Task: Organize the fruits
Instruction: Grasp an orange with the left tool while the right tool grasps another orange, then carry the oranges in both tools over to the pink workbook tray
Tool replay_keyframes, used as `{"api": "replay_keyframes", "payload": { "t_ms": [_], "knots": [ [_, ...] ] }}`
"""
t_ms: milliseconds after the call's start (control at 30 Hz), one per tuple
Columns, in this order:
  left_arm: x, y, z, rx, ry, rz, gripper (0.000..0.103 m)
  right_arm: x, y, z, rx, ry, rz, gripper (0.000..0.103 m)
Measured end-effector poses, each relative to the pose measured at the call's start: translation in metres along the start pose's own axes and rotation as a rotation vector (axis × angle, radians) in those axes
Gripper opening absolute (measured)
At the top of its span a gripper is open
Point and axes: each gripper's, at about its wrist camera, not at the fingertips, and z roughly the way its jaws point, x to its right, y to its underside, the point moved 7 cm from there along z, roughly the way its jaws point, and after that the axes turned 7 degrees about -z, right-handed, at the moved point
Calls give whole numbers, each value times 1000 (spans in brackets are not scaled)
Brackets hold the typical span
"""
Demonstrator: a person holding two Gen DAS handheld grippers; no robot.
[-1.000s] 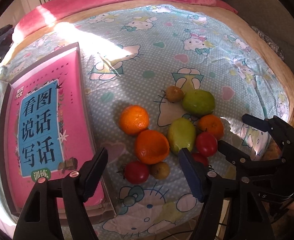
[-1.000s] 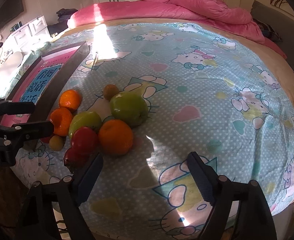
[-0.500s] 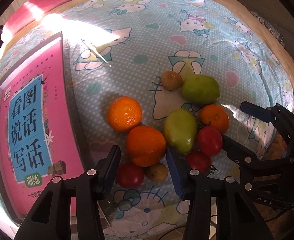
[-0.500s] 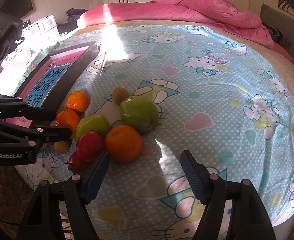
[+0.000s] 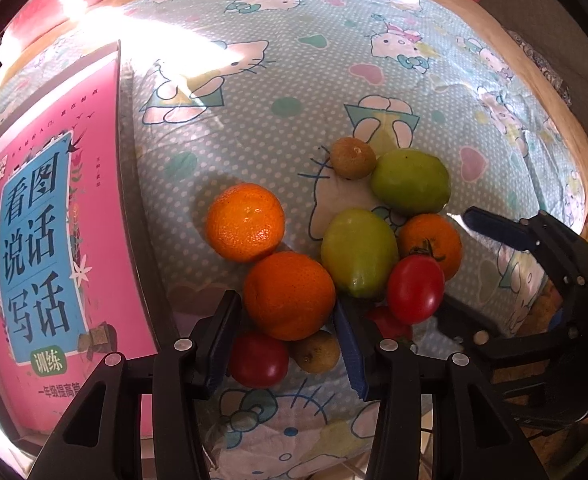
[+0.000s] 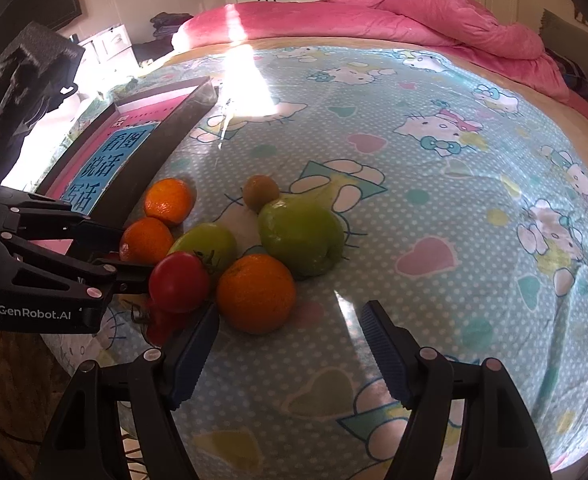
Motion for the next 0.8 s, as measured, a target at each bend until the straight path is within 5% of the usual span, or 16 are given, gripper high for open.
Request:
{"api": "replay_keyframes", "payload": {
  "t_ms": [100, 200, 400, 800],
  "knots": [
    [0, 0, -2, 10, 21, -17, 46, -4, -3, 3, 5, 8, -30, 70],
    [-2, 1, -5, 17, 34, -21, 46, -9, -4, 2, 17, -68, -19, 42],
    [-8, 4, -12, 28, 77, -51, 45, -4, -1, -5, 34, -34, -6, 42],
    [-22, 3, -48, 103, 102, -95, 45, 36, 3, -30, 119, -42, 220, 42]
  ]
}}
